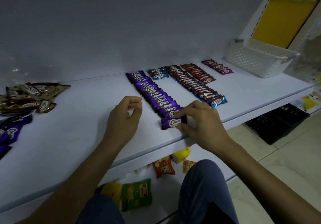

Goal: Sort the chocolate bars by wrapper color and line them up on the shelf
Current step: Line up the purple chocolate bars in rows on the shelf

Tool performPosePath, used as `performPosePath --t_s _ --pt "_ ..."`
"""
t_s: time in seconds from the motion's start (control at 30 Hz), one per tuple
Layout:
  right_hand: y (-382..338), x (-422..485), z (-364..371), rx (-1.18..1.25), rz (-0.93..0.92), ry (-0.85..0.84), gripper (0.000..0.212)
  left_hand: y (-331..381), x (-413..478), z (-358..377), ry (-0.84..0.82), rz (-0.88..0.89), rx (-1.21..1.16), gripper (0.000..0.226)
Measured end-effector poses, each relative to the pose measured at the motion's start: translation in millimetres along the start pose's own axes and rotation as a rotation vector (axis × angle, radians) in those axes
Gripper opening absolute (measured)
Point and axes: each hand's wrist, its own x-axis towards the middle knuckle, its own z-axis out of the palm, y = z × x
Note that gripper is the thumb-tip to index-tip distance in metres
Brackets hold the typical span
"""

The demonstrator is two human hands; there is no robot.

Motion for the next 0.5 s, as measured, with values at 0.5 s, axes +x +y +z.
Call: performPosePath --t_s 0.5 --pt "20.8 17.3 -0.9 0.004 0.059 -0.039 0.036 -0.2 1.1 1.8 0.002 0.015 0.048 0.013"
